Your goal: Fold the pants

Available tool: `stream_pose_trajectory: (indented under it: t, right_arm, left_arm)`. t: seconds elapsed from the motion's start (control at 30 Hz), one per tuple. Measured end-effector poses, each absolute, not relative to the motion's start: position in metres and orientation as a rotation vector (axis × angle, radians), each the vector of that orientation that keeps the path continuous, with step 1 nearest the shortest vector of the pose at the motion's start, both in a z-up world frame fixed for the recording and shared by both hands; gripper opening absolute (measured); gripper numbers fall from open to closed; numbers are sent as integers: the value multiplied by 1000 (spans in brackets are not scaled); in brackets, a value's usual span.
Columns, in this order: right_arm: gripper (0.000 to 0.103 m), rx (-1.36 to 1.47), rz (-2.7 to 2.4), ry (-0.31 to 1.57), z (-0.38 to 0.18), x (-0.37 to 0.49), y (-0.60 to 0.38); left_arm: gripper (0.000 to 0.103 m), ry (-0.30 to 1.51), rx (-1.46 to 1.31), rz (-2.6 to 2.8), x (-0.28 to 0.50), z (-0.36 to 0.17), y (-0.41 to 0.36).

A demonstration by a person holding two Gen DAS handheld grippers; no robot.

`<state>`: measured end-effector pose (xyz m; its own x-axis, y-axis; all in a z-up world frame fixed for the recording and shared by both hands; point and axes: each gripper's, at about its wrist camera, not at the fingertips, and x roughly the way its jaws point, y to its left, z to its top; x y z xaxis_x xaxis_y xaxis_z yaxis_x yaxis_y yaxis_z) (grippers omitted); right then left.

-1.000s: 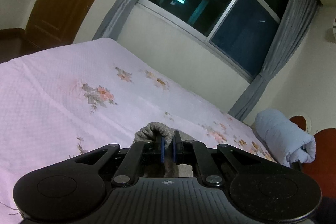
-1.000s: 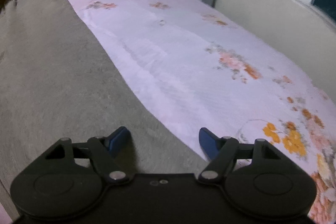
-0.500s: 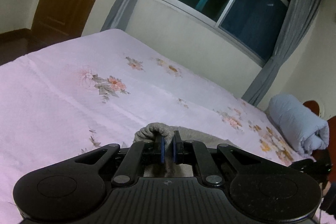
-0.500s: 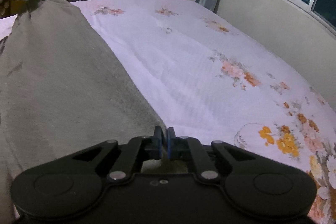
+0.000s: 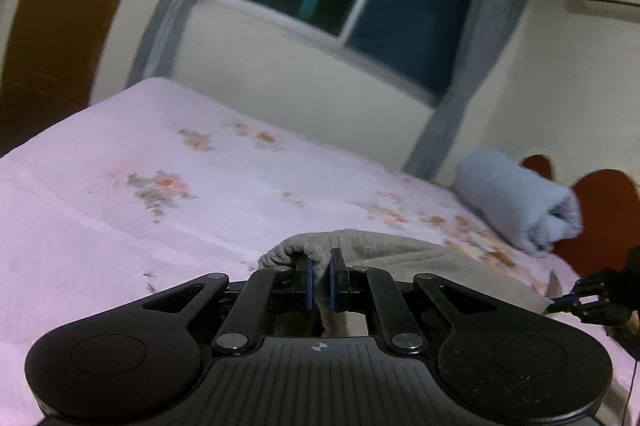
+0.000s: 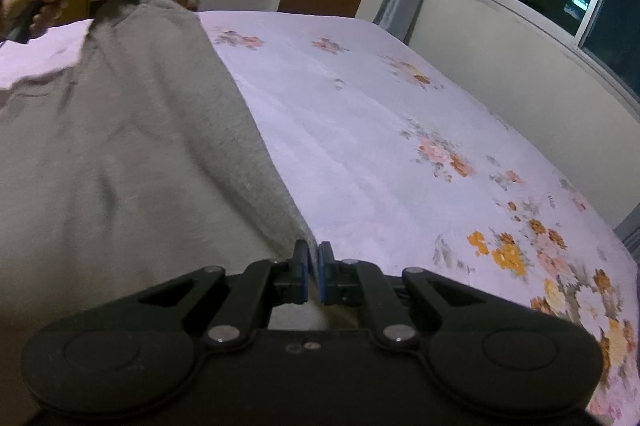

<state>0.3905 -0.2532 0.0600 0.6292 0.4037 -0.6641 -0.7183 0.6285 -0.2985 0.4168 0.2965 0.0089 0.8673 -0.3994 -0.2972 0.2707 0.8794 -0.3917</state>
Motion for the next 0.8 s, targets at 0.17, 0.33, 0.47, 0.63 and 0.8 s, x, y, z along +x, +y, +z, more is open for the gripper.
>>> stream_pose_trajectory:
  t: [0.17, 0.33, 0.47, 0.63, 0.8]
  right_arm:
    - [0, -593, 705, 567, 63, 316, -246]
    - [0, -591, 770, 606, 36, 242, -231]
    - [0, -523, 757, 666, 9, 235, -232]
    - [0, -464, 744, 684, -1, 236, -234]
    - [0, -431, 720, 644, 4, 221, -239]
  left_arm:
    - [16, 390, -360, -402, 381, -14, 318]
    - [77, 467, -576, -135, 304, -45, 361]
    - [77, 528, -705, -154, 265, -43, 349]
    - [77, 609, -719, -139, 279, -25, 305]
    - [77, 695, -705, -16, 285, -34, 282]
